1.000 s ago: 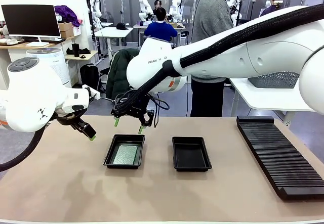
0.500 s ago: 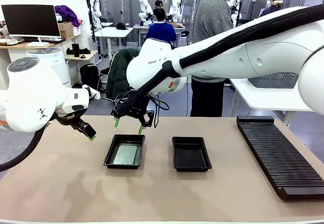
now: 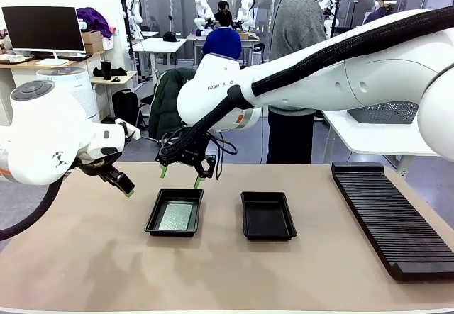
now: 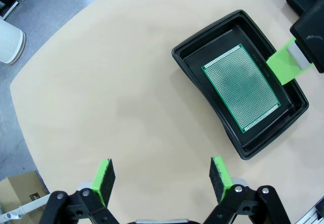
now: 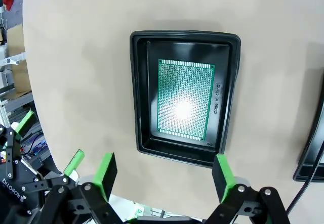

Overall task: Inspect and transfer BCBs to ESD trays.
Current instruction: Pick up the ESD tray and place it on the left side of the table.

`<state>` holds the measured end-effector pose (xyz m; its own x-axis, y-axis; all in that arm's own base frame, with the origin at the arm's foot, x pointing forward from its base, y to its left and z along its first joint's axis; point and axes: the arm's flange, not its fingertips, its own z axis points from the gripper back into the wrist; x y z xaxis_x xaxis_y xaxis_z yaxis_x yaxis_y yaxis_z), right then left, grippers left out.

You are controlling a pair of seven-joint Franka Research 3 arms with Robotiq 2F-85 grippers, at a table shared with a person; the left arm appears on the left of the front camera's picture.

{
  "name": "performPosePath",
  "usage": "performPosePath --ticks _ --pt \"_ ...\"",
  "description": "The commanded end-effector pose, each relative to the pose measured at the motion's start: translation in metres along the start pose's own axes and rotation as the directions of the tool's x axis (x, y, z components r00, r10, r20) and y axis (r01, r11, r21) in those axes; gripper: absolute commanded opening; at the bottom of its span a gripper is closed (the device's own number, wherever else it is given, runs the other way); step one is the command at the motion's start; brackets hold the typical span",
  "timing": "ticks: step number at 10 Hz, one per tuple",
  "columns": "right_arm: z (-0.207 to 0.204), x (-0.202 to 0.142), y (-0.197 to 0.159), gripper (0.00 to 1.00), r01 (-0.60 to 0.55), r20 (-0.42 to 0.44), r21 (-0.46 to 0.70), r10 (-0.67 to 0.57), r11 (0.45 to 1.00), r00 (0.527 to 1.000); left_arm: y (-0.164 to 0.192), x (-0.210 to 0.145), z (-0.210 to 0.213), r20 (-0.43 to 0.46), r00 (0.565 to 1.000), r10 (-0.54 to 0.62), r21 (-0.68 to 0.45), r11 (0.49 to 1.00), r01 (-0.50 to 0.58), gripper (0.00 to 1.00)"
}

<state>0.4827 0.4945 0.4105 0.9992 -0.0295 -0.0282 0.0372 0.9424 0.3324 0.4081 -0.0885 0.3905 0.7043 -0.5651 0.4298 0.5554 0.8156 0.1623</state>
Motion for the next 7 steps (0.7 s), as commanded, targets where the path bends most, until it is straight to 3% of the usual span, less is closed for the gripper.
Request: performPosePath --ticks 1,6,7 --pt "-0.001 -0.002 -0.001 1.00 0.001 -0.001 -0.001 -0.001 1.000 1.000 0.001 0.000 -0.002 0.006 1.000 0.010 0.005 1.000 -0.010 1.00" --pt "0.000 0.000 0.000 1.00 0.000 0.000 0.000 0.000 1.000 1.000 0.001 0.000 -0.002 0.006 1.000 0.010 0.005 1.000 -0.010 1.00" --pt "0.006 -0.005 -0.012 1.00 -0.001 -0.012 0.044 0.001 0.999 1.000 0.000 0.000 0.000 0.000 1.000 0.000 0.000 1.000 0.000 1.00"
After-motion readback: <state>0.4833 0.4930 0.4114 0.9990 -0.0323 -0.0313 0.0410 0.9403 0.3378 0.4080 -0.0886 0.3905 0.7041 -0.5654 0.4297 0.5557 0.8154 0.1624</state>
